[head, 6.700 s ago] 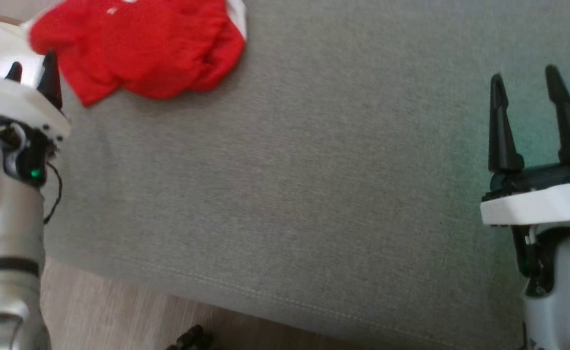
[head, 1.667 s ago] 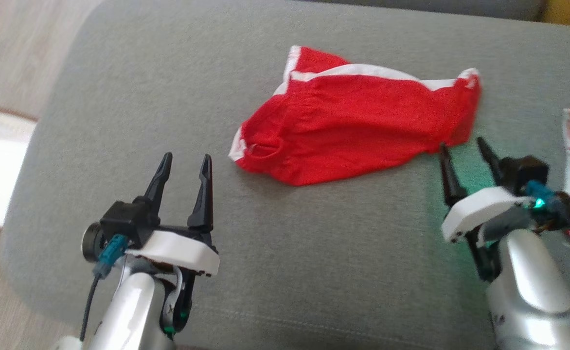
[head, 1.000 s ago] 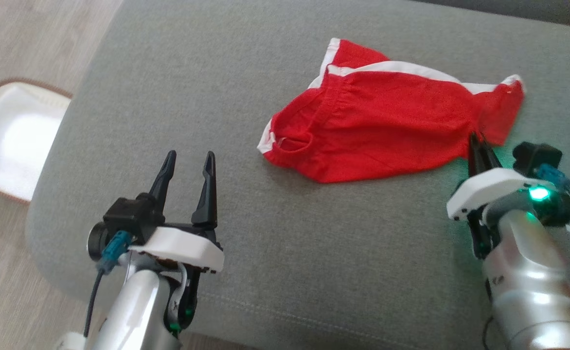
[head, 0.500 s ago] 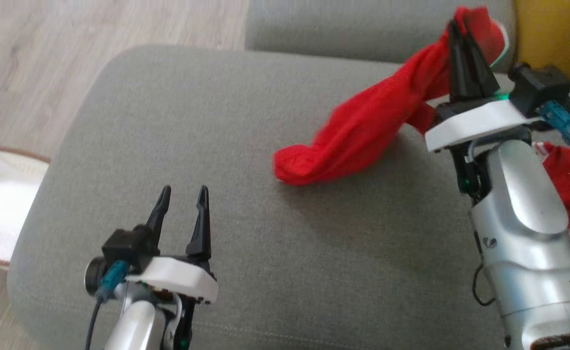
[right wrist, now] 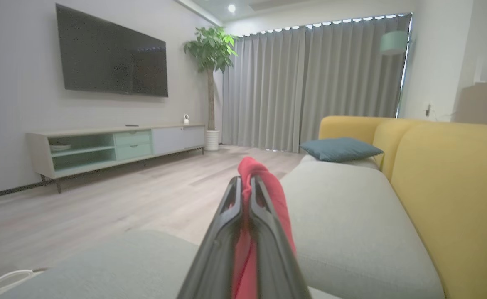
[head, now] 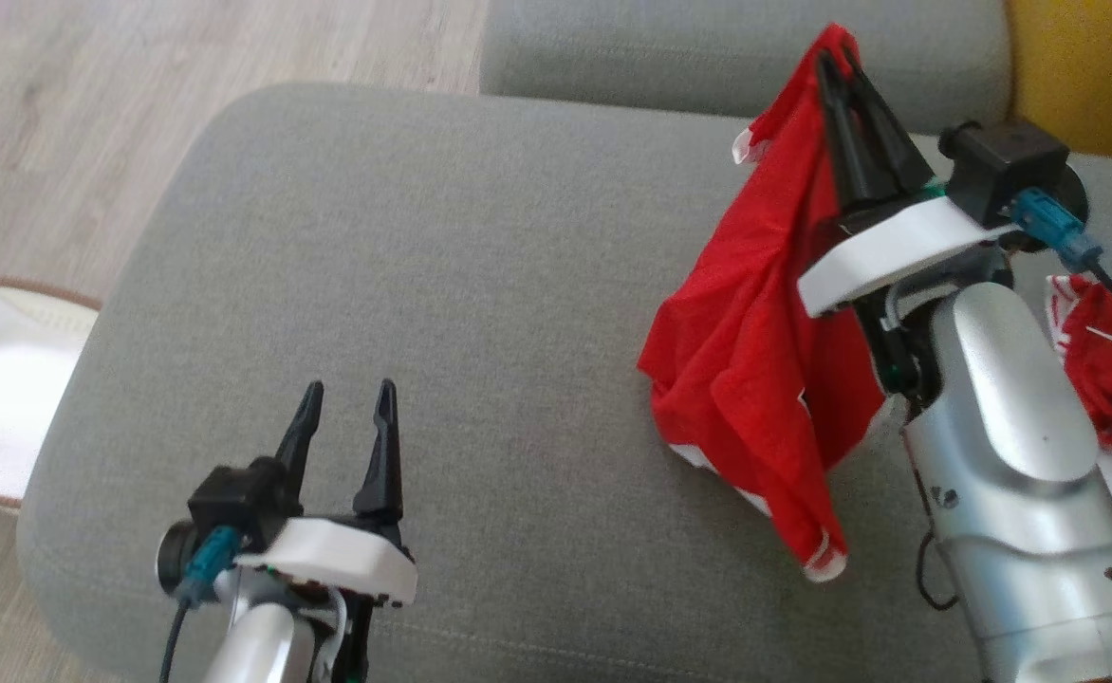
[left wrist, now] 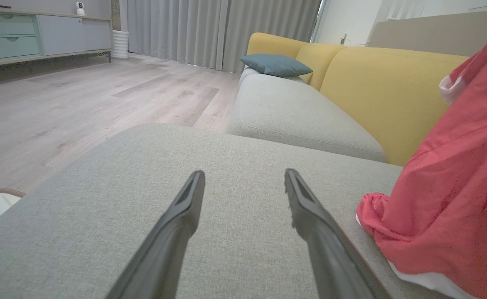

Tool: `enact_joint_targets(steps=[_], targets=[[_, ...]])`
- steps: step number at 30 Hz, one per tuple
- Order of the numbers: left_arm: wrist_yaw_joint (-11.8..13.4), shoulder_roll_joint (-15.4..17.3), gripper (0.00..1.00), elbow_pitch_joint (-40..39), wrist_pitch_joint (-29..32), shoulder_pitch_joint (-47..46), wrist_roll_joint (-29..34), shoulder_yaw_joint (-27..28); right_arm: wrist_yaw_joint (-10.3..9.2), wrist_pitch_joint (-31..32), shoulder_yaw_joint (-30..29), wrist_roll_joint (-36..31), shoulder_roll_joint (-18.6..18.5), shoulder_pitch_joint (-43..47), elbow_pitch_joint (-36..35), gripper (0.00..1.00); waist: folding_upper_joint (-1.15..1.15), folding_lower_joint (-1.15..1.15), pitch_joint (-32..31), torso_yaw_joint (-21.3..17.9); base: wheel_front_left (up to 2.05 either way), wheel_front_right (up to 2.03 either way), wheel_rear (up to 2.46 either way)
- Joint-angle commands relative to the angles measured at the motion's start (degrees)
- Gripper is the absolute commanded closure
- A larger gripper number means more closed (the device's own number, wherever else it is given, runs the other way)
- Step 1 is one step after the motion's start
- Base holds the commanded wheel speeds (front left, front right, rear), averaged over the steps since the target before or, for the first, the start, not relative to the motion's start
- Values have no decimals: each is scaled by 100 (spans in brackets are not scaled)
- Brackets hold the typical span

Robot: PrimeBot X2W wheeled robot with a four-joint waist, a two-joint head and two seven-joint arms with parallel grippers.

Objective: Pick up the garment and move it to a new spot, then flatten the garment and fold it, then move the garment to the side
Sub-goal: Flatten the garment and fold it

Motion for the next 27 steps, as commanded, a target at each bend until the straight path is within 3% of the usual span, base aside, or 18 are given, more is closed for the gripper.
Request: enact_joint_targets(steps=[1, 12, 13, 14, 18, 27], targets=[[-12, 28, 0, -227, -45, -364, -4, 151, 11, -61, -23, -63, -4, -260, -56, 100, 0, 0, 139, 62, 0, 0, 0], [12, 28, 0, -196, -45, -581, -64, 133, 11, -403, -1057, -839, -406, -529, 1320, 100, 0, 0, 534, 36, 0, 0, 0], [13, 28, 0, -195, -45, -604, -68, 126, 11, -435, -1189, -956, -437, -575, 1457, 90, 0, 0, 566, 11, 0, 0, 0], [13, 28, 0, -192, -45, -628, -71, 117, 11, -458, -1337, -1100, -465, -619, 1591, 0, 0, 0, 591, -14, 0, 0, 0], [19, 28, 0, -187, -45, -703, -73, 94, 11, -531, -1733, -1512, -323, -793, 1979, 0, 0, 0, 639, -156, 0, 0, 0], [9, 28, 0, -214, -45, -722, -40, 176, 11, -746, -1522, -1475, -92, -854, 1958, 0, 0, 0, 448, -661, 0, 0, 0]])
